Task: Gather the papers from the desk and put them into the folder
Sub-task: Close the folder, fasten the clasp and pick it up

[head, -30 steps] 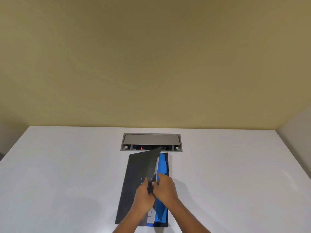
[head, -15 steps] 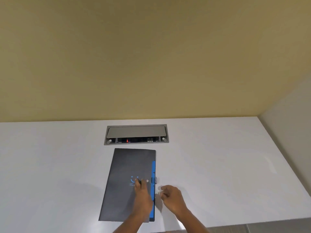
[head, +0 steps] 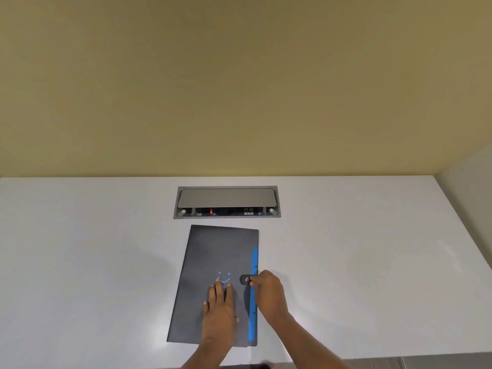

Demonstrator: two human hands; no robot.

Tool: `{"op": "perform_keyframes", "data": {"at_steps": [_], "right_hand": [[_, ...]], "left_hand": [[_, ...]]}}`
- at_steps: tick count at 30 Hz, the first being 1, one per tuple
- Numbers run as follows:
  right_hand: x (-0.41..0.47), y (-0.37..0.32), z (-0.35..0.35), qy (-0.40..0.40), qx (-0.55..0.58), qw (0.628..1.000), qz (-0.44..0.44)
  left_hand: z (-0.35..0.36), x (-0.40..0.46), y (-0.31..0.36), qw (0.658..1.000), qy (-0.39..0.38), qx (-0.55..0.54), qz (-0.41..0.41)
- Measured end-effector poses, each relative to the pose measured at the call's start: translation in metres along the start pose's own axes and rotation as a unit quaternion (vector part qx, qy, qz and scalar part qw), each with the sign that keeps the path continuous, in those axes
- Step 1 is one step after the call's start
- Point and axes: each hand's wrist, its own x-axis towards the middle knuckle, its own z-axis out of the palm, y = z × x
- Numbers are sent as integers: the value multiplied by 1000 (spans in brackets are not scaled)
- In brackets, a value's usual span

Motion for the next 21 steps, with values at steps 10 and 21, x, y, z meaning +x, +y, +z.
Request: {"op": "perform_keyframes", "data": {"at_steps": [10, 21], "right_hand": [[20, -18, 15, -28, -56, 998, 31], [31, -14, 25, -21, -113, 993, 5]], "left_hand": [[1, 5, -11, 999, -5, -23, 24], [-7, 0, -7, 1000, -23, -3, 11]]}}
